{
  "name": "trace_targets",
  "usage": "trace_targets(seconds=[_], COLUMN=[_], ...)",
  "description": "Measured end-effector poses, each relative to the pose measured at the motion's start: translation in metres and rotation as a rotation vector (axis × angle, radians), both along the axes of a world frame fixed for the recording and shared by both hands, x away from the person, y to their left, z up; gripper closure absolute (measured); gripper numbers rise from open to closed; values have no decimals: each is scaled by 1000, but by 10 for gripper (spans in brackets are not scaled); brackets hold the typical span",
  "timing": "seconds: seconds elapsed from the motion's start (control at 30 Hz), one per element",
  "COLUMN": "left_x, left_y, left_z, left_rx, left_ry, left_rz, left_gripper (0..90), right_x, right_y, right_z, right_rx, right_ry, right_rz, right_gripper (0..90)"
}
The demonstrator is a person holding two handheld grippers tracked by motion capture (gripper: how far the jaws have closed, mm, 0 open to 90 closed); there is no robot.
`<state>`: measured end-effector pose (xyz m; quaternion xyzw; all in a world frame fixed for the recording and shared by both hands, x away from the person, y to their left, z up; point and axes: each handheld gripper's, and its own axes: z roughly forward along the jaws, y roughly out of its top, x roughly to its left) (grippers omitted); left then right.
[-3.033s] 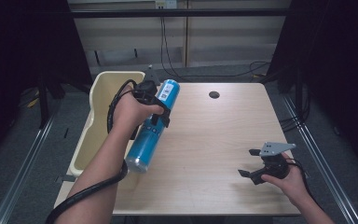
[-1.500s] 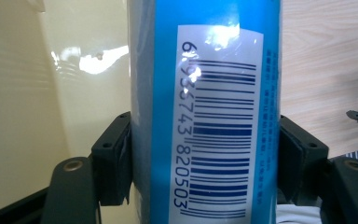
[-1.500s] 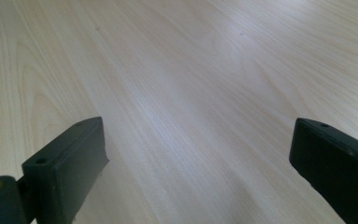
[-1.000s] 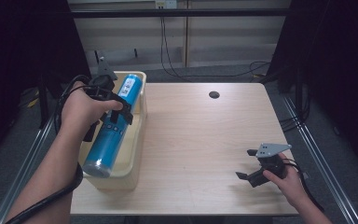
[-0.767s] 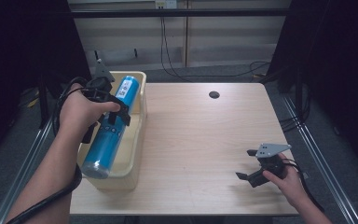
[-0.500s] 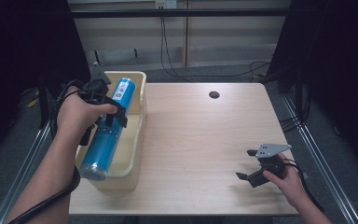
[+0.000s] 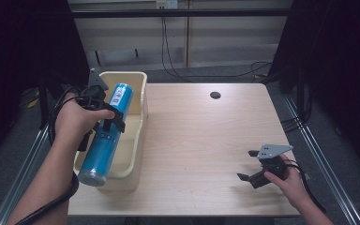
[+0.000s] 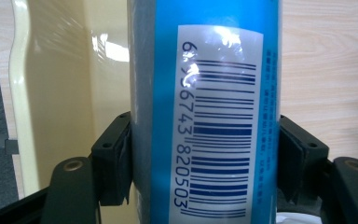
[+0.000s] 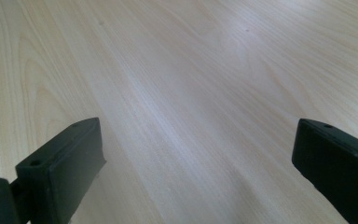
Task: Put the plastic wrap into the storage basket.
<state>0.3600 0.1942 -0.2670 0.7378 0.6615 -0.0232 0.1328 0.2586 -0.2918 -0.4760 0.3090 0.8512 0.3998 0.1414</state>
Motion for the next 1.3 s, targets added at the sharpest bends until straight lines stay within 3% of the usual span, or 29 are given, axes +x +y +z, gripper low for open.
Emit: trace_targets(seconds=[0.5,0.53,0.77,1.3], left_x=[-2,-2,-3,-5], left_y=[4,4,5,2], left_z=[-10,-13,-21,-36], left_rx=[21,6,23,6], left_ry=[18,31,44,95], left_rz=[15,32,42,81], left_gripper=[322,322,322,322], right_x=[0,0,0,0], right_y=[0,0,1,-1], right_z=[0,0,1,2], right_rx=[0,-1,-1,7], right_ry=[-2,-4,-9,-13], right_rz=[9,6,9,12], right_gripper=[20,20,20,20])
